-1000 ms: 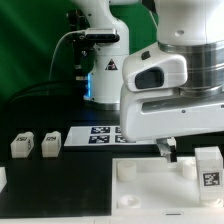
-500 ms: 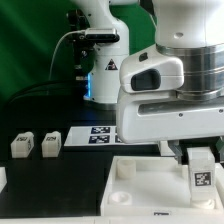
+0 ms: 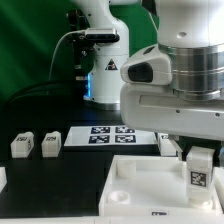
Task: Assemble one leg
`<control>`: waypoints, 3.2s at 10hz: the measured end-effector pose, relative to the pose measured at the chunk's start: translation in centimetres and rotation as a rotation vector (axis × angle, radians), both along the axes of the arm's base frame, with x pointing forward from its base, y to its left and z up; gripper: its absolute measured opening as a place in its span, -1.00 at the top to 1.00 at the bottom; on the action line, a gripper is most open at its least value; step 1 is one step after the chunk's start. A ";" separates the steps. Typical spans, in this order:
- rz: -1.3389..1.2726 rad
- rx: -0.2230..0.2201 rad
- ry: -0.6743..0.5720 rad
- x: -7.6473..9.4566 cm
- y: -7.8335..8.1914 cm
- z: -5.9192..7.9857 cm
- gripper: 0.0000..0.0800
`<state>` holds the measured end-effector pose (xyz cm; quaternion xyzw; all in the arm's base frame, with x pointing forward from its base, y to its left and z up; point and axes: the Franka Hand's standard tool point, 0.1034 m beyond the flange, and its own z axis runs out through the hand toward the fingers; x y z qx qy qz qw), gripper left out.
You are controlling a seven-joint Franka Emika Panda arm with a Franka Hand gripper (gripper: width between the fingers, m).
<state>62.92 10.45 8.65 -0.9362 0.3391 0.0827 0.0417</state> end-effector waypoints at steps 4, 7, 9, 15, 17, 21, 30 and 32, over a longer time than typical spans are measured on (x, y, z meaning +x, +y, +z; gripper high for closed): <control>-0.604 0.022 -0.019 0.2 0.3 -0.1 0.27; -0.883 0.002 0.020 0.4 0.8 -0.1 0.27; -0.854 0.003 0.016 0.4 0.8 -0.2 -0.32; -0.310 0.012 -0.085 0.0 0.4 -0.1 -0.62; -0.113 0.024 -0.116 0.1 0.3 -0.1 -0.62; 0.374 -0.016 -0.199 1.1 1.5 0.4 -0.62; -0.382 -0.026 -0.125 1.1 0.7 0.1 0.25; -0.724 -0.016 -0.078 0.8 0.9 0.1 0.25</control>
Offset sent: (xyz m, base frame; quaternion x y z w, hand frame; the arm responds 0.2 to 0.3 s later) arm -0.0053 0.0074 -0.0071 0.0307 0.0193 0.3069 0.9510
